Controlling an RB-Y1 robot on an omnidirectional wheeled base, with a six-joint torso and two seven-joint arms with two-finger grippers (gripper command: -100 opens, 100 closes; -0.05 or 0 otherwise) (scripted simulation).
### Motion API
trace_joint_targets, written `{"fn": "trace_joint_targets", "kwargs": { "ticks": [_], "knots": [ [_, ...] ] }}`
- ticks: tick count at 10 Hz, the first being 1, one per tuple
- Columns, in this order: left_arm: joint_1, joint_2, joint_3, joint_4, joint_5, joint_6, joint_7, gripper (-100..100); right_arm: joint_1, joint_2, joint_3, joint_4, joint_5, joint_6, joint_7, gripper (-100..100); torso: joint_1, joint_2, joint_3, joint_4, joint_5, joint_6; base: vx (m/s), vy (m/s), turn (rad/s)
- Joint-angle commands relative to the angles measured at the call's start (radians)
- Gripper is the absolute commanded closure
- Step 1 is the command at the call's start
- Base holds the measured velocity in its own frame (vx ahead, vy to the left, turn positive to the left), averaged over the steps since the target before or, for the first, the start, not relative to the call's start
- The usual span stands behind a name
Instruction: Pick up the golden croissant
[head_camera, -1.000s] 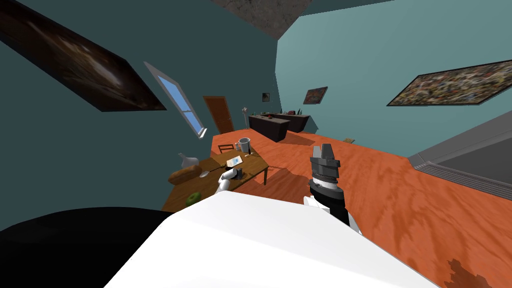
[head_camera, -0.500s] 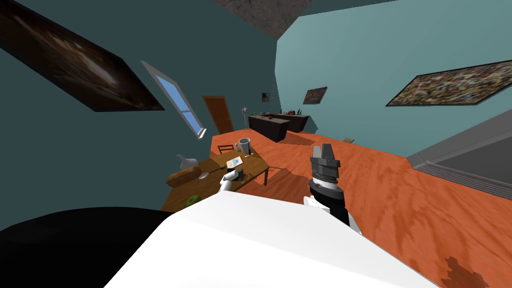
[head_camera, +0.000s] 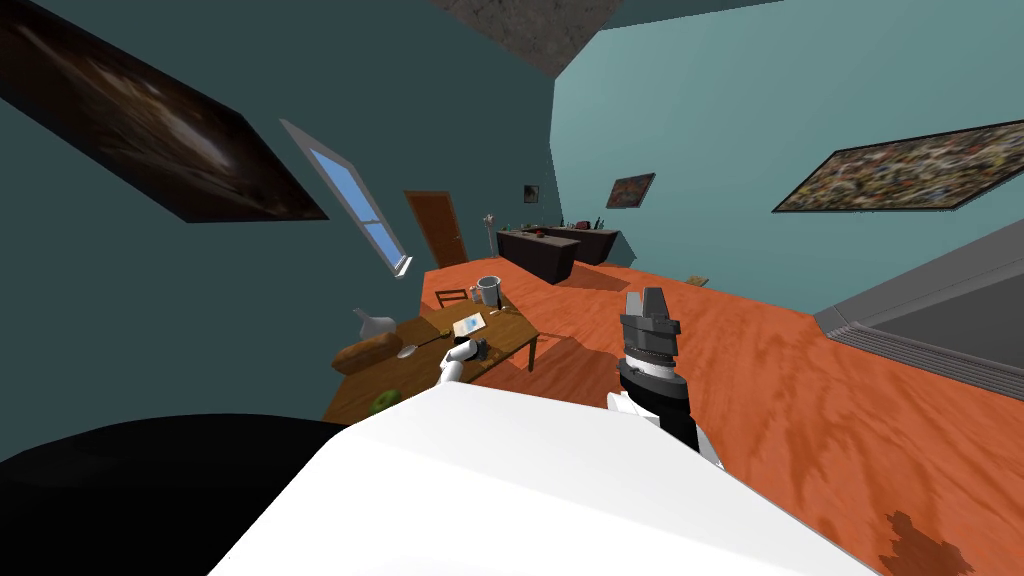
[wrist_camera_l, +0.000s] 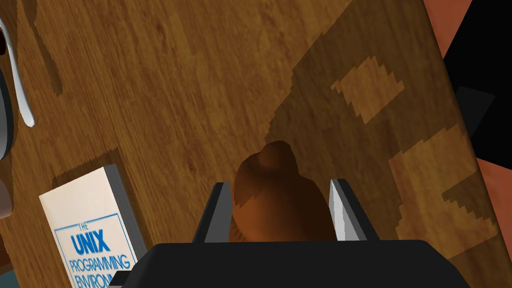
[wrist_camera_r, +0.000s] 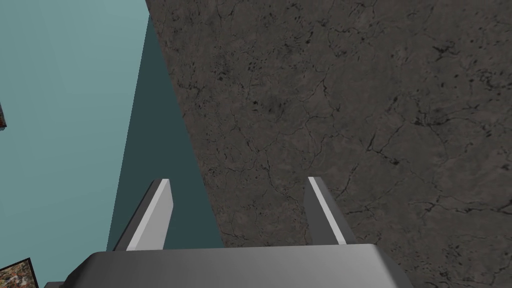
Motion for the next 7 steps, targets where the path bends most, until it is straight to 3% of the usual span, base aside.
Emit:
{"fn": "trace_joint_targets", "kwargs": {
  "ticks": [1,2,5,6,7],
  "knots": [
    [0.0,0.0,0.0,0.0,0.0,0.0,0.0,0,0.0,0.0,0.0,0.0,0.0,0.0,0.0,0,0.0,0.0,0.0,0.0,0.0,0.0,0.0,0.0,0.0],
    [0.001,0.009,0.009,-0.025,0.005,0.03,-0.004,100,0.0,0.0,0.0,0.0,0.0,0.0,0.0,0,0.0,0.0,0.0,0.0,0.0,0.0,-0.019,-0.024,0.018],
    [0.002,0.023,0.025,-0.071,0.012,0.086,-0.011,100,0.0,0.0,0.0,0.0,0.0,0.0,0.0,0,-0.003,0.004,0.002,0.001,-0.001,0.0,-0.043,-0.037,0.022],
    [0.002,0.02,0.022,-0.059,0.011,0.07,-0.01,100,0.0,0.0,0.0,0.0,0.0,0.0,0.0,0,-0.003,0.004,0.002,0.001,-0.001,0.0,-0.019,-0.012,0.008],
    [0.002,0.02,0.022,-0.06,0.011,0.075,-0.01,0,0.0,0.0,0.0,0.0,0.0,0.0,0.0,0,-0.002,0.003,0.002,0.001,-0.001,0.0,0.0,0.0,0.0]
  ]
}}
